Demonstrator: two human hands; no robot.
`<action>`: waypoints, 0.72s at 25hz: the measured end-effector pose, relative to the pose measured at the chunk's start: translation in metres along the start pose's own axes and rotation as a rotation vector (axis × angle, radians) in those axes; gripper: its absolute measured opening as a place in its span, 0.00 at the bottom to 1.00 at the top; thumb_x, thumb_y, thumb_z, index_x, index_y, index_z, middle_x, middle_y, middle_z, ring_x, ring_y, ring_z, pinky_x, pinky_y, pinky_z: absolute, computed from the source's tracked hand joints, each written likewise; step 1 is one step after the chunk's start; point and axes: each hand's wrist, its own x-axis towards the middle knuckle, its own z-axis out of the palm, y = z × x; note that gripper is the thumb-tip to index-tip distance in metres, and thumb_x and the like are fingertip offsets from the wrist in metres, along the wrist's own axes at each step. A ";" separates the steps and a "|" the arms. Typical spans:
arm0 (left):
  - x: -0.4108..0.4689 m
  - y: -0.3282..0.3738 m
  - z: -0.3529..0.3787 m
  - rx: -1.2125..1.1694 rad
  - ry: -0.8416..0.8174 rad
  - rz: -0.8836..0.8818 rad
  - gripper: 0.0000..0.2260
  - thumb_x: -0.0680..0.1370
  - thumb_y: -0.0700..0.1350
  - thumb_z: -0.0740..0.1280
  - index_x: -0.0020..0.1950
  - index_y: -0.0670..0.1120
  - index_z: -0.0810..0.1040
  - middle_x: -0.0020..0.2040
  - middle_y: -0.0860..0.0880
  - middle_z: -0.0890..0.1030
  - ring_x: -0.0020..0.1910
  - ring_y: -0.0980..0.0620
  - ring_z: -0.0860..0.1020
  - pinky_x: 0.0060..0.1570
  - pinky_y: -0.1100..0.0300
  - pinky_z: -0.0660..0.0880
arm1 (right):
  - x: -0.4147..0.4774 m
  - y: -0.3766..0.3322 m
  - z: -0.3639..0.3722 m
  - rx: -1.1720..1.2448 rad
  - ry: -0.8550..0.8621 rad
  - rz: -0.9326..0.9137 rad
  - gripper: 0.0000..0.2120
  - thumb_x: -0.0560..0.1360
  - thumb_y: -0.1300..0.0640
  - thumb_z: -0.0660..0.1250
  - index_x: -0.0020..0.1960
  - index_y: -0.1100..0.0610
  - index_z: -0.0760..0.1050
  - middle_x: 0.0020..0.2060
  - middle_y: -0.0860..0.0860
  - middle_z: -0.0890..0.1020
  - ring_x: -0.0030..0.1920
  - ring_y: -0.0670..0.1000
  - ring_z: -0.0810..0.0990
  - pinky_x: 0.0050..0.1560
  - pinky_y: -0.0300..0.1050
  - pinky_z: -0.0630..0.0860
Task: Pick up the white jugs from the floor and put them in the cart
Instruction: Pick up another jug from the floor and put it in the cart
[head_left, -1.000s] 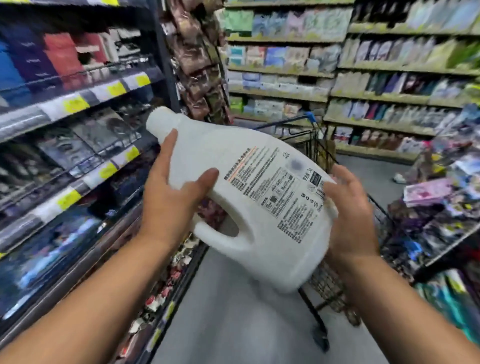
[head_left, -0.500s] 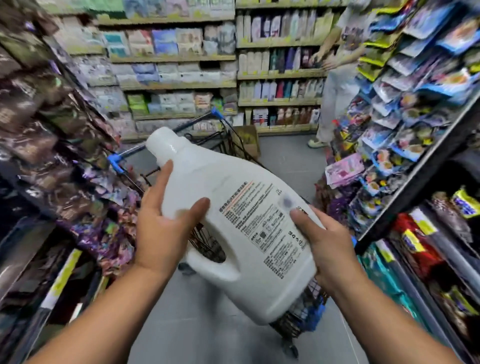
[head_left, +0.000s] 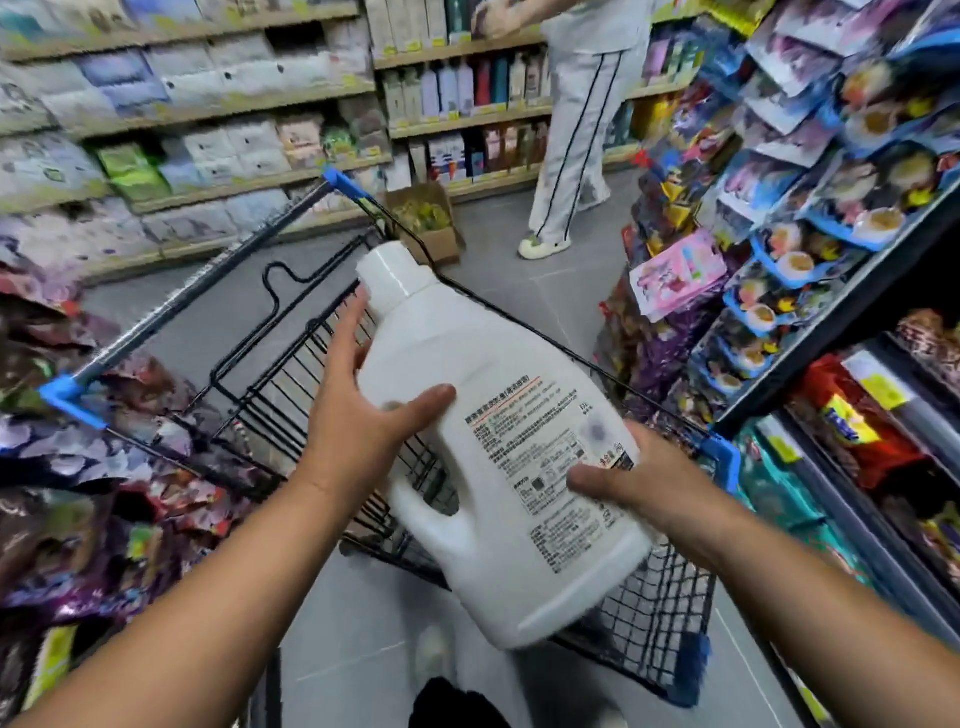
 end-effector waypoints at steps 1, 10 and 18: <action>0.015 -0.009 -0.007 0.031 -0.042 -0.052 0.53 0.56 0.54 0.81 0.76 0.61 0.57 0.61 0.54 0.77 0.54 0.56 0.81 0.53 0.57 0.79 | 0.012 0.002 0.008 -0.003 0.025 0.013 0.29 0.58 0.56 0.78 0.58 0.51 0.73 0.45 0.50 0.87 0.43 0.53 0.86 0.37 0.43 0.81; 0.099 -0.102 -0.059 0.234 -0.436 -0.192 0.44 0.59 0.50 0.83 0.68 0.62 0.63 0.56 0.63 0.78 0.56 0.63 0.77 0.49 0.68 0.75 | 0.099 0.051 0.071 -0.062 0.195 0.097 0.43 0.52 0.60 0.84 0.61 0.41 0.69 0.49 0.47 0.85 0.48 0.48 0.85 0.46 0.48 0.81; 0.107 -0.174 -0.064 0.282 -0.470 -0.221 0.52 0.56 0.49 0.84 0.73 0.54 0.57 0.58 0.66 0.72 0.57 0.74 0.70 0.56 0.71 0.70 | 0.147 0.114 0.093 -0.032 0.232 0.125 0.49 0.51 0.63 0.84 0.64 0.39 0.65 0.58 0.48 0.79 0.56 0.50 0.80 0.45 0.42 0.80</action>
